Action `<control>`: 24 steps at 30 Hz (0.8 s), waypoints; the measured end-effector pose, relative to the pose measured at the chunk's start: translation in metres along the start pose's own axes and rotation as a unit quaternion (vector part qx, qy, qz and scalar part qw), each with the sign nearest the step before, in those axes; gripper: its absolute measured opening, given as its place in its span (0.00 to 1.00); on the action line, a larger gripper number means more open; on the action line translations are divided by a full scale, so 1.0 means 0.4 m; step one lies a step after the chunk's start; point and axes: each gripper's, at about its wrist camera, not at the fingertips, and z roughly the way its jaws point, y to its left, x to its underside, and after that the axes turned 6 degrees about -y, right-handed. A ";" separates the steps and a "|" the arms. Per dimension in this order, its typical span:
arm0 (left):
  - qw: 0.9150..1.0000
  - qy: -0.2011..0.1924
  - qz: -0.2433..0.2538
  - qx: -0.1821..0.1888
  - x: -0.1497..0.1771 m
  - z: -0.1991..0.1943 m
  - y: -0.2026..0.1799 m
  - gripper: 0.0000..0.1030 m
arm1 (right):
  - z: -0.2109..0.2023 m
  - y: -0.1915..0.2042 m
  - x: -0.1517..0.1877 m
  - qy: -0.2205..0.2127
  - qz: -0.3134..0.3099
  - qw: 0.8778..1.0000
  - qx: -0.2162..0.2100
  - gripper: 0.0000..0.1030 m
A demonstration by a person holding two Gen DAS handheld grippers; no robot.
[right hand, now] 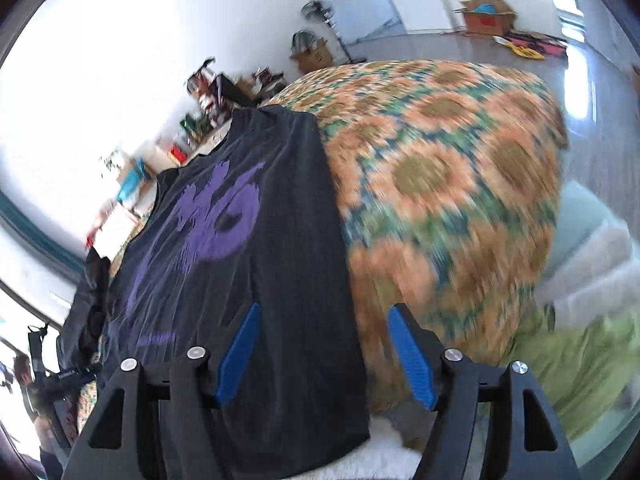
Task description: Fold clothes
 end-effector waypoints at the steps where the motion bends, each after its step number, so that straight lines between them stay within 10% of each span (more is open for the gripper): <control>1: 1.000 -0.002 -0.006 0.000 0.013 0.000 0.021 0.74 | -0.007 -0.013 0.028 -0.001 0.011 1.000 -0.004 0.71; 12: 0.997 0.009 -0.059 0.043 0.126 -0.021 0.135 0.71 | -0.016 -0.152 0.224 0.021 0.134 0.991 0.005 0.74; 18: 0.992 0.037 -0.074 0.094 0.143 -0.025 0.145 0.50 | -0.015 -0.186 0.279 0.031 0.166 0.986 0.010 0.74; 20: 0.989 0.035 -0.078 0.118 0.143 -0.040 0.143 0.07 | -0.019 -0.177 0.281 0.030 0.158 0.987 0.006 0.74; 24: 0.991 0.017 -0.078 0.111 0.132 -0.069 0.156 0.07 | -0.013 -0.166 0.281 0.031 0.153 0.988 -0.002 0.74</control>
